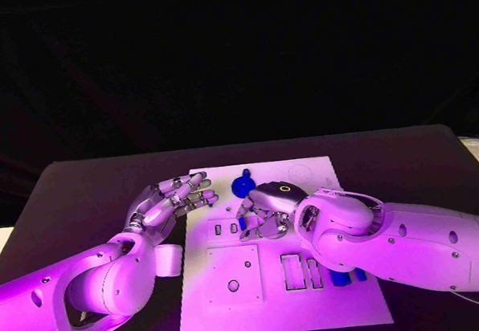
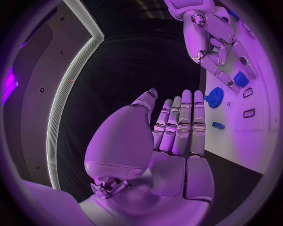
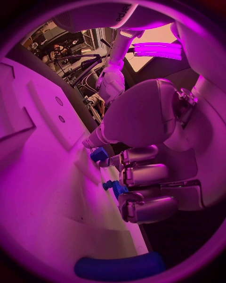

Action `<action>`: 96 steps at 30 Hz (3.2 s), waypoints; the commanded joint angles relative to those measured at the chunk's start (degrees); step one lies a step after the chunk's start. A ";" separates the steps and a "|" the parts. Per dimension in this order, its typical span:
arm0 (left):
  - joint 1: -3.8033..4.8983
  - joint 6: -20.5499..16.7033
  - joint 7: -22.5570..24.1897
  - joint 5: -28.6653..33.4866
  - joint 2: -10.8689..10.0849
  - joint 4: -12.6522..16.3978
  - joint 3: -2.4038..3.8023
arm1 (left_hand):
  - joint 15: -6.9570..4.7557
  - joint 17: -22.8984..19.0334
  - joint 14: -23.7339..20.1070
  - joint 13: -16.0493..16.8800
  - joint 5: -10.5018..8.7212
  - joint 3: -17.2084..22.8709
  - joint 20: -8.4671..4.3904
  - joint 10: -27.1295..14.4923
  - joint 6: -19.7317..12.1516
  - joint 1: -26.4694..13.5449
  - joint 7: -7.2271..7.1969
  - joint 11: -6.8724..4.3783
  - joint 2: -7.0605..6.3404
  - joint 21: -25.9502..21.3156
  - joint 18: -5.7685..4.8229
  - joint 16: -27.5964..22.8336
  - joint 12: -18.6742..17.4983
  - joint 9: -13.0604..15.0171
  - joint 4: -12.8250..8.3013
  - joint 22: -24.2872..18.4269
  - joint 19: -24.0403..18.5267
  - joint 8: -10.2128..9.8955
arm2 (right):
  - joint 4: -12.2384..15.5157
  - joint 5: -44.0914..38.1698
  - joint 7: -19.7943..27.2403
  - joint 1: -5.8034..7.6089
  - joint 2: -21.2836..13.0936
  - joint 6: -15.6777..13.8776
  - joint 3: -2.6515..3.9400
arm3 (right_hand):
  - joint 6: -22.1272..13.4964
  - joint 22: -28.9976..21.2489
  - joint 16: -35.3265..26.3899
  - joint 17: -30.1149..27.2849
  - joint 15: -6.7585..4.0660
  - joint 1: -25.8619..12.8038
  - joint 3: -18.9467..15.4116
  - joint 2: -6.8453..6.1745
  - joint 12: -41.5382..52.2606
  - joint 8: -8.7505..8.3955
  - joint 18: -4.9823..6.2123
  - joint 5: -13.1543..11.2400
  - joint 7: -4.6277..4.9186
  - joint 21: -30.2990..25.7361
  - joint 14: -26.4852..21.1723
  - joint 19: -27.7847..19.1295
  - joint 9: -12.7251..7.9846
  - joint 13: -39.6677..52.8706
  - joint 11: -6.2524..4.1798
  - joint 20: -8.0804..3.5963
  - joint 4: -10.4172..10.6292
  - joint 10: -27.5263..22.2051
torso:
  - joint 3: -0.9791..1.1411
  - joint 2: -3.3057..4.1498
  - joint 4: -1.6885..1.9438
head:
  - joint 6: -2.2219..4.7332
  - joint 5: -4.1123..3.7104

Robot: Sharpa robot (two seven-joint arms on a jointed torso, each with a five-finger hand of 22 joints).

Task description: Assemble the parts on the task board

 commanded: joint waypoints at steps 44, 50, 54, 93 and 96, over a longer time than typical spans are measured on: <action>7.10 21.84 -61.67 -52.37 5.46 -10.30 0.01 | -10.81 82.61 25.47 58.10 -5.43 -10.93 -11.13 17.92 3.63 -13.87 -9.77 -10.91 1.92 62.35 -5.23 83.06 62.41 13.83 9.84 61.07 27.84 20.96 | 6.44 46.75 20.04 11.07 -24.70 -5.52 0.51 | 2.89 12.44 -0.93 13.05 -0.30 4.07 -4.67 2.31 -3.08 2.01 -0.15 5.88 -0.99 -1.28 5.39 4.52 0.91 12.60 -0.52 -0.16 2.07 3.80 | 1.53 -4.36 -1.99 | -1.13 2.85; 8.05 22.98 -65.45 -56.57 8.41 -12.09 -0.02 | -11.38 82.61 25.47 62.94 -9.29 -15.65 -11.61 19.63 2.55 -17.13 -10.56 -11.61 2.38 65.98 -6.06 83.06 66.80 17.79 9.90 66.66 29.11 25.71 | 5.66 43.72 19.34 11.14 -24.66 -5.30 0.43 | 2.86 12.30 -1.07 12.83 -0.41 3.83 -5.37 1.96 -3.22 2.05 -0.11 5.76 -1.07 -1.37 5.33 4.44 0.92 12.53 -0.60 -0.29 2.14 3.75 | 1.77 -4.56 -2.11 | -1.53 3.07; 8.58 23.56 -66.39 -58.10 10.70 -13.72 -0.06 | -11.69 82.61 25.47 64.45 -9.42 -17.15 -11.85 20.33 1.94 -17.36 -10.94 -11.87 2.77 67.15 -6.39 83.06 68.12 19.62 9.89 68.61 29.56 27.61 | 5.31 43.12 19.08 11.15 -24.43 -5.13 0.36 | 2.81 12.24 -1.11 12.76 -0.43 3.77 -5.57 1.90 -3.28 2.04 -0.10 5.62 -1.08 -1.40 5.32 4.42 0.91 12.50 -0.61 -0.32 2.17 3.73 | 1.79 -4.58 -1.93 | -1.70 3.13; 10.50 29.66 -68.29 -65.74 21.81 -23.28 -1.21 | -12.26 82.61 25.47 67.89 -9.24 -20.18 -12.35 21.71 -0.70 -16.45 -11.75 -12.52 5.08 69.39 -7.04 83.06 71.08 26.75 9.81 72.60 30.55 33.39 | 2.70 41.39 18.50 10.98 -22.29 -6.17 -0.24 | 1.02 9.14 -2.66 10.42 -0.31 4.82 -7.28 2.65 -7.42 1.47 0.66 7.91 -0.70 -3.34 4.72 2.69 0.65 10.61 -0.36 -0.31 2.02 1.93 | 1.60 -4.35 -1.97 | -2.67 3.32; 10.50 29.96 -68.29 -65.80 22.12 -23.41 -1.23 | -12.26 82.61 25.47 67.86 -9.22 -20.19 -12.35 21.69 -0.74 -16.37 -11.76 -12.52 5.15 69.41 -7.05 83.06 71.05 26.88 9.81 72.64 30.56 33.46 | 2.56 41.38 18.52 10.95 -22.09 -6.12 -0.25 | 1.01 9.13 -2.67 10.40 -0.31 4.83 -7.30 2.65 -7.42 1.48 0.66 7.95 -0.70 -3.34 4.72 2.69 0.66 10.60 -0.36 -0.31 2.02 1.93 | 1.60 -4.32 -1.95 | -2.73 3.34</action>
